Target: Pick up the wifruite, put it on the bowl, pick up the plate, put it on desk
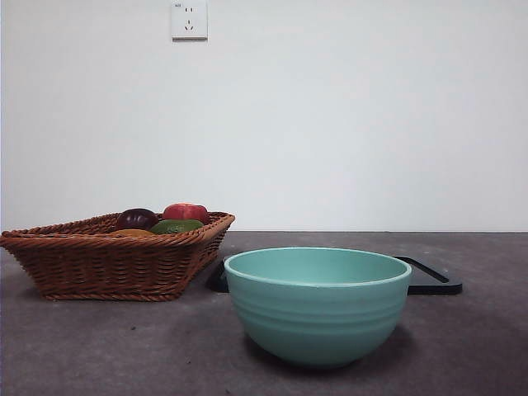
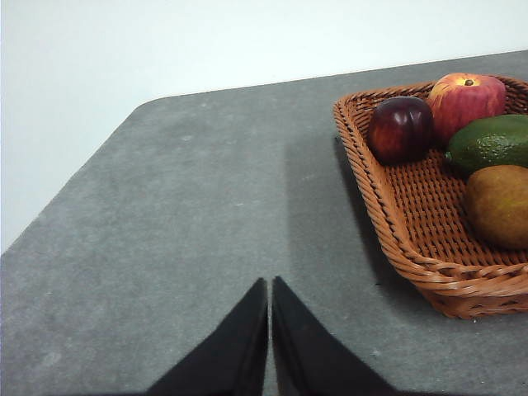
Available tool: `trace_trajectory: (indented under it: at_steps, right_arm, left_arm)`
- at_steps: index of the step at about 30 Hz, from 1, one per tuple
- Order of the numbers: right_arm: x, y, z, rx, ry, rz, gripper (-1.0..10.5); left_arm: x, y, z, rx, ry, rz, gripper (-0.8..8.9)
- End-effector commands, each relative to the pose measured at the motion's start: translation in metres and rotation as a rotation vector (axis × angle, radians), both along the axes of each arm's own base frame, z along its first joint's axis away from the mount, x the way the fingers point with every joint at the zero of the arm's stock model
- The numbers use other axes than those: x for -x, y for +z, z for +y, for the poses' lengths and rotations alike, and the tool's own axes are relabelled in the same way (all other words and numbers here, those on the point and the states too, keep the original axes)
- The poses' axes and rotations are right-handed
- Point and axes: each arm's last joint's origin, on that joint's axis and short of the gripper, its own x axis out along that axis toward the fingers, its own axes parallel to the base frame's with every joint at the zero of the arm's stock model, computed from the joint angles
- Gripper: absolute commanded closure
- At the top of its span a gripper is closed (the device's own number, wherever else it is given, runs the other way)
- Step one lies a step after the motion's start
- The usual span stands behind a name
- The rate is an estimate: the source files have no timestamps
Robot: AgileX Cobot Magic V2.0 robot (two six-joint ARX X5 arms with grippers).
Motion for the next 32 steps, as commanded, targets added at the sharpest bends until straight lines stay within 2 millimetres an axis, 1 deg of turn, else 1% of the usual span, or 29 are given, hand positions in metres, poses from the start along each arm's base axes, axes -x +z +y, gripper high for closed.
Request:
trace_trajectory:
  at_steps: [1,9,11,16,20,32]
  right_arm:
    - [0.0,-0.007,-0.001,0.007,-0.025,-0.015,9.4]
    - [-0.002,-0.03,-0.001,-0.001,-0.025,0.028,9.4]
    - [-0.002,-0.033,-0.001,-0.001,-0.025,0.055,9.4]
    - [-0.002,-0.036,-0.001,0.0,-0.025,0.087,9.4]
    - [-0.001,-0.043,-0.001,0.001,-0.025,0.157,9.4]
    - [-0.001,-0.041,-0.001,0.001,-0.02,0.137,9.4]
  left_arm:
    - [-0.001,-0.007,0.0,0.003,0.006,0.025,8.06]
    - [-0.001,-0.007,0.0,0.003,0.006,0.025,8.06]
    - [-0.001,-0.007,0.0,0.003,0.006,0.025,8.06]
    - [-0.001,-0.007,0.0,0.003,0.006,0.025,8.06]
    - [-0.001,-0.007,0.0,0.003,0.006,0.025,8.06]
    - [-0.001,-0.007,0.0,0.003,0.005,0.024,8.06]
